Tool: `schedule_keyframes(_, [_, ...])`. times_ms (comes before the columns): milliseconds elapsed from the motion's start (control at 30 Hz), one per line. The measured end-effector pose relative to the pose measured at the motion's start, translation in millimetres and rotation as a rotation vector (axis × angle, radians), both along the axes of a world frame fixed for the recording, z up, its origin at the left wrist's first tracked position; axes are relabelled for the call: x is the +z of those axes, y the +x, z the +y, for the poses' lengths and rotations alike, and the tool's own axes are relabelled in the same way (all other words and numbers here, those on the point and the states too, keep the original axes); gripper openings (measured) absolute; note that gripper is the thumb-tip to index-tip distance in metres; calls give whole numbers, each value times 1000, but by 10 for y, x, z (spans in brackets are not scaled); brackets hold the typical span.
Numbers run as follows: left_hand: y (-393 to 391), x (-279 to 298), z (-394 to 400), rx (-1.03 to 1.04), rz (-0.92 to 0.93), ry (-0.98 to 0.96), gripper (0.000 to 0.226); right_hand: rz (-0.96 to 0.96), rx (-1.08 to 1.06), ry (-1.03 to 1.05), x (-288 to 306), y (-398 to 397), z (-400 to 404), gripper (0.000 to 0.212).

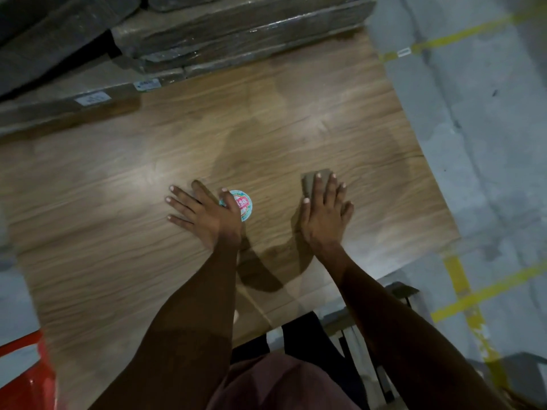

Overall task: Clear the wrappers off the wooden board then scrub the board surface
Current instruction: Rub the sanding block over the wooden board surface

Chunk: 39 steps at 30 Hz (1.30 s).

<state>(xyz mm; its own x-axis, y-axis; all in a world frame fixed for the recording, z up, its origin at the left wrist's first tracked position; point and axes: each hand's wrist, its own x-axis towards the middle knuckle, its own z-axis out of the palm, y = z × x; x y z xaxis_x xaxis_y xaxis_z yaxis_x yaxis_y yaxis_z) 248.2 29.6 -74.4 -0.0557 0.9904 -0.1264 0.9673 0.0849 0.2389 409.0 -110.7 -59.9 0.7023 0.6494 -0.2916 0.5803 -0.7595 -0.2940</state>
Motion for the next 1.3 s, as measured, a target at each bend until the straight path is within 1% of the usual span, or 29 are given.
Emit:
schedule_keyframes(133, [-16,72,-14,-52,14,-57,76,-73,288,-38,6,-139,-269,64])
schedule_keyframes(167, [-27,90,-20,-65,7,-69,78,-83,284,-42,18,-92,-329,63])
schedule_keyframes(200, [-42,98,-30,-84,-3,-76,78,-86,211,-57,29,-41,-387,63])
schedule_keyframes(267, [-74,88,-57,-149,-24,-66,77,-62,-45,-79,56,44,-481,64])
schedule_keyframes(300, [-94,80,-71,-189,-28,-57,77,-35,-138,-79,64,63,-519,65])
schedule_keyframes(333, [-115,72,-88,-230,-27,-51,77,-15,-169,-80,75,50,-558,66])
schedule_keyframes(400, [-167,48,-130,-322,-19,-47,77,-8,-92,-100,96,-67,-657,66])
schedule_keyframes(500, [-276,19,-208,-432,-29,-26,75,25,110,-125,125,-328,-807,65])
schedule_keyframes(600, [-437,-35,-295,-549,-61,19,71,36,189,-119,171,-483,-896,65])
schedule_keyframes(667, [-533,-54,-356,-589,-94,44,68,7,124,-149,195,-421,-907,65])
schedule_keyframes(767, [-624,-15,-430,-602,-138,-1,69,31,-149,-189,216,-274,-969,64])
schedule_keyframes(800, [-632,5,-445,-601,-146,-21,69,45,-202,-186,228,-246,-1007,64])
schedule_keyframes(867, [-612,49,-487,-589,-137,-67,72,37,-178,-199,252,-276,-1097,66])
schedule_keyframes(1000, [-494,107,-662,-522,-149,-143,77,50,18,-229,316,-646,-1228,73])
schedule_keyframes(1067, [-451,132,-777,-519,-142,-166,78,54,100,-223,359,-839,-1322,73])
schedule_keyframes(1133, [-450,149,-891,-545,-134,-174,79,25,143,-238,369,-847,-1405,70])
schedule_keyframes(1167, [-458,156,-945,-560,-132,-184,79,12,133,-252,360,-766,-1426,68])
schedule_keyframes(1233, [-492,170,-1053,-602,-113,-202,77,7,47,-291,343,-520,-1454,62])
schedule_keyframes(1300, [-517,179,-1180,-622,-82,-206,75,26,-39,-318,353,-269,-1503,61])
